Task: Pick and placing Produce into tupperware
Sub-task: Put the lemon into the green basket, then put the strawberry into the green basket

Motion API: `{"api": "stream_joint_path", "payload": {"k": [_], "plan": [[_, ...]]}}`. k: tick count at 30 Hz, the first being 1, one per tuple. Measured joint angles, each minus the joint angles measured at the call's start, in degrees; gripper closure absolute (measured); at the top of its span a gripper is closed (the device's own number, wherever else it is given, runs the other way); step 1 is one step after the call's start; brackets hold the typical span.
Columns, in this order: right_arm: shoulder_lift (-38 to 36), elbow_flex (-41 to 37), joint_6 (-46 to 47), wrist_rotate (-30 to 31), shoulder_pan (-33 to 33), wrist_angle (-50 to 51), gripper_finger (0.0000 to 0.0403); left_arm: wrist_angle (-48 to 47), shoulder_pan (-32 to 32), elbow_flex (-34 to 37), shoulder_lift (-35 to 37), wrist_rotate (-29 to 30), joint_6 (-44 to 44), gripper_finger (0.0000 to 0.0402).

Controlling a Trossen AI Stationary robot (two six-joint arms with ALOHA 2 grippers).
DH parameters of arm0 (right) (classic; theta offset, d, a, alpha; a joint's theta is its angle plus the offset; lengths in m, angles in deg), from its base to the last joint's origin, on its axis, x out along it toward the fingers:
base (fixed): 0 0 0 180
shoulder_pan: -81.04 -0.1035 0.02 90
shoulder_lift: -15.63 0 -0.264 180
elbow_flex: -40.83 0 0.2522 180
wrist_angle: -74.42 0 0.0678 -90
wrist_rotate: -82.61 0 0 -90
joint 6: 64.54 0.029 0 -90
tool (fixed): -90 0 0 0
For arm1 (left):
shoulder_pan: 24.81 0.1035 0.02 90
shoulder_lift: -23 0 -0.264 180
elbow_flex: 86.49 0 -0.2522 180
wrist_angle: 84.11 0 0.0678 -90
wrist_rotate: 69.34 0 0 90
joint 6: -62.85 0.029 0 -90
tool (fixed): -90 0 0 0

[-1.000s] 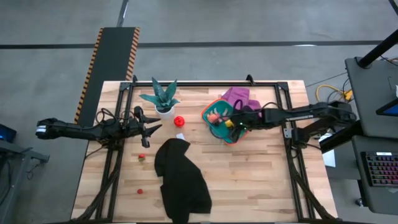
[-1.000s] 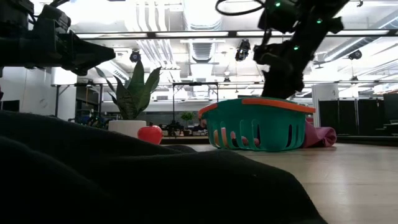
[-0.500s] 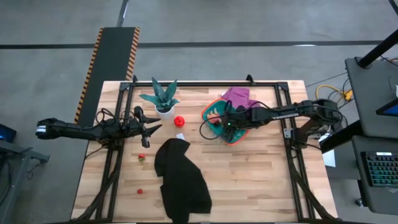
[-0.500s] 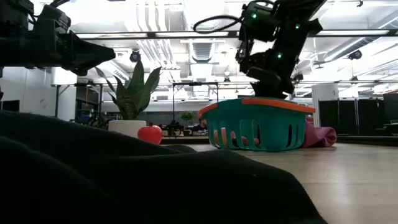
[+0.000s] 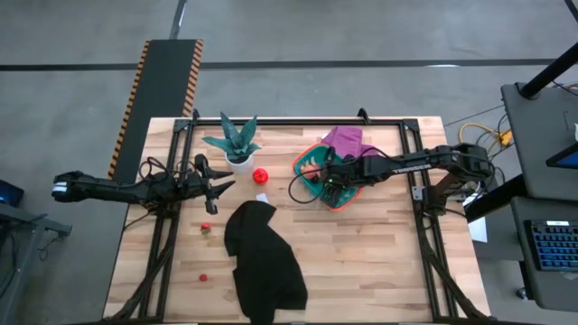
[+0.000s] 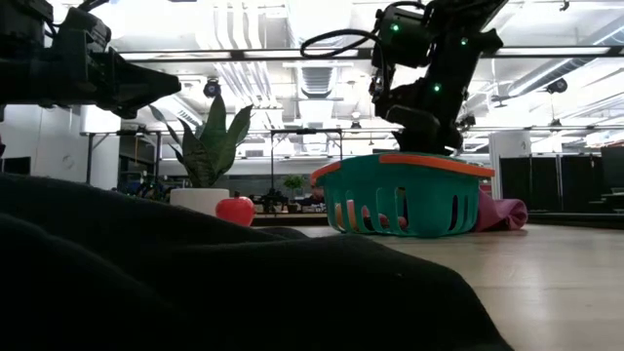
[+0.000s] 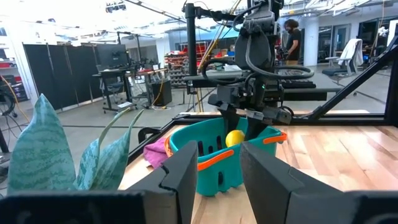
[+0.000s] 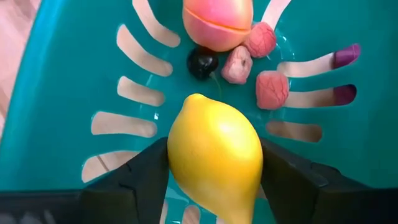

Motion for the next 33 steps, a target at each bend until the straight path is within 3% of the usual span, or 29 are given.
{"api": "stream_joint_path", "payload": {"k": [13, 22, 25, 28, 33], "plan": [[-0.28, -0.01, -1.33, 1.20, 0.93, -0.05, 0.0057, -0.02, 0.00, 0.00, 0.00, -0.04, 0.00, 0.0294], [-6.74, 2.68, -11.34, 4.78, -0.58, -10.42, 0.0064, 0.00, 0.00, 0.00, -0.01, -0.04, 0.00, 0.0294], [-10.43, 1.50, -18.30, 0.71, -2.71, -21.54, 0.0072, -0.02, 0.00, 0.00, -0.01, -0.03, 0.02, 0.0294], [-13.44, -0.56, -25.34, -7.41, -5.49, -32.45, 0.0075, 0.00, 0.00, 0.00, -0.02, -0.04, 0.00, 0.0294], [-16.82, -3.86, -28.35, -14.40, -9.29, -43.19, 0.0076, 0.02, -0.02, 0.00, 0.00, -0.09, -1.53, 0.0294]]}}
